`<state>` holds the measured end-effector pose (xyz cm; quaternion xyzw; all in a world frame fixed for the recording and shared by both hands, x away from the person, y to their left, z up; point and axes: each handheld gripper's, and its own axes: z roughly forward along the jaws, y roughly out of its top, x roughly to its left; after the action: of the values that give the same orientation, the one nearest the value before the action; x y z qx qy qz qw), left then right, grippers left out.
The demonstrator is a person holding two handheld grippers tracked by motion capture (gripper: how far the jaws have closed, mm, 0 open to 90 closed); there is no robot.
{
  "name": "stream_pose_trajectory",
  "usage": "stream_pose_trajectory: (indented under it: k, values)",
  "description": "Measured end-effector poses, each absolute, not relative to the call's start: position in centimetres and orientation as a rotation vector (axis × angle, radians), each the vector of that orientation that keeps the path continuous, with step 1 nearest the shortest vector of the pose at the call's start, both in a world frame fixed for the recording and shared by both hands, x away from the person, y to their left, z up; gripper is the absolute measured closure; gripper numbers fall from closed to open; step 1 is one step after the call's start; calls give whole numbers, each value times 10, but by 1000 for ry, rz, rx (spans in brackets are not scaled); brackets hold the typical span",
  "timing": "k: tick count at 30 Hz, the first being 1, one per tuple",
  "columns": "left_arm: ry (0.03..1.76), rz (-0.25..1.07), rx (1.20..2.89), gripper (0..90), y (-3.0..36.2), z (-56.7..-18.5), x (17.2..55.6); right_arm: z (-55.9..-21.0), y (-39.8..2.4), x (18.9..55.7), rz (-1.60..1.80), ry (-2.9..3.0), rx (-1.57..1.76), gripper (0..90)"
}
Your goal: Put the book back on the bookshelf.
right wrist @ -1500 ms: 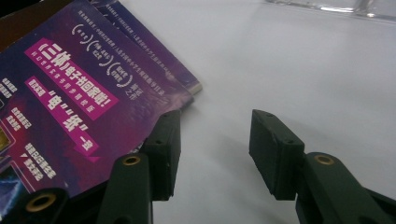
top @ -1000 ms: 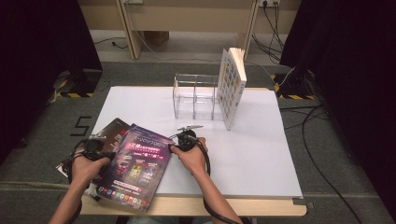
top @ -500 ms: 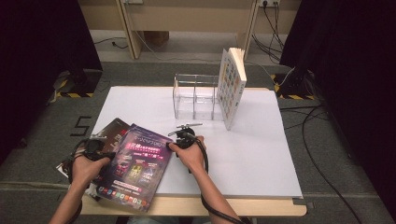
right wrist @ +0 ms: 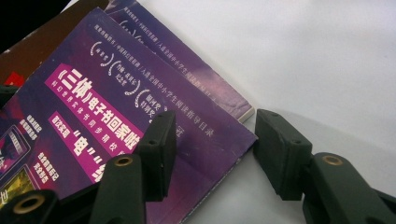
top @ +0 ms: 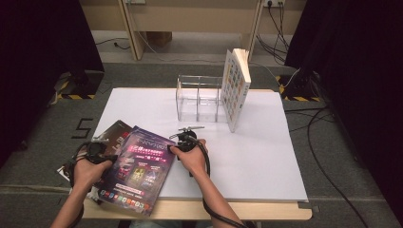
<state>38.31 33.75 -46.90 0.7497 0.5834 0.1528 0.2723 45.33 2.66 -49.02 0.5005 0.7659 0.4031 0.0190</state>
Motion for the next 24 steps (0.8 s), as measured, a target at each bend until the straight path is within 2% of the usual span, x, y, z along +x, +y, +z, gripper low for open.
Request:
stream_pose_trajectory:
  k: [8,17,22,24]
  values:
    - [1574,423,2025,900,336,-469,383,-489,25,453,1245,2369,1594,521]
    - [1573,450,2041,900,333,-469,383,-489,23,456,1256,2343,1674,588]
    - [1570,450,2046,900,333,-468,383,-489,22,456,1256,2340,1693,590]
    - [1572,448,2043,900,333,-469,383,-489,22,456,1270,2340,1701,542]
